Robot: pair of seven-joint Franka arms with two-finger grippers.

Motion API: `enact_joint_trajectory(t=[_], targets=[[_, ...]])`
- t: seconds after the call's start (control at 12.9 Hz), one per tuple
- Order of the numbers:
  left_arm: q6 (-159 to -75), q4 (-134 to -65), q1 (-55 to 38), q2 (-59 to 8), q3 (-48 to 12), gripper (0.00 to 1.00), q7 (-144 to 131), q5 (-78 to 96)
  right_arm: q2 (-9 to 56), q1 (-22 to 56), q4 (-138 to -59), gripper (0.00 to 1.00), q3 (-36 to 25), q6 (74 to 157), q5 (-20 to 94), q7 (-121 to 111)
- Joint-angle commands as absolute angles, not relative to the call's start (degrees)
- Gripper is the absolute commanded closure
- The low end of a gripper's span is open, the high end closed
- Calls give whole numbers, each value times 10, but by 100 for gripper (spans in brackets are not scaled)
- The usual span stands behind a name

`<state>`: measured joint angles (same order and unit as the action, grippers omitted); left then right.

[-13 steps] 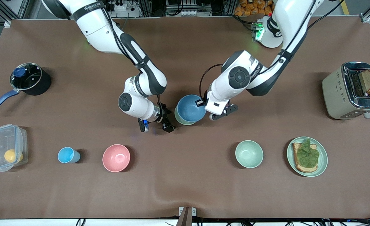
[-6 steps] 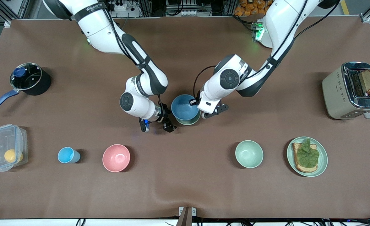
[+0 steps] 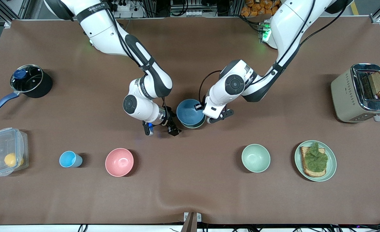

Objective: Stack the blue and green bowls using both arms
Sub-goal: 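Lower the blue bowl into the green bowl and open the left gripper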

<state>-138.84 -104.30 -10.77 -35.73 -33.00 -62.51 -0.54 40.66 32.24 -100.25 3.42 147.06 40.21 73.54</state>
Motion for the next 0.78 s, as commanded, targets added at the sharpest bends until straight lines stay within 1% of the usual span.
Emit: enact_joint_trajectory(t=[0.0,0.31,0.54,0.62,0.7], targets=[[-1398,-1041,-112,-368,-328,100,-631,-25,404,323,-1005,0,35,1474,416,726],[-1410,-1040,-111,-376,-327,100,-630,-26,404,323,-1005,0,35,1473,416,726],[-1412,-1039,-120,-379,-314,100,-630,-30,404,323,-1005,0,34,1472,416,726],[-1412,-1039,-120,-381,-311,98,-631,-30,404,323,-1005,0,34,1472,416,725],[-1412,-1038,-120,-383,-311,72,-630,-30,404,323,-1005,0,34,1472,416,725]])
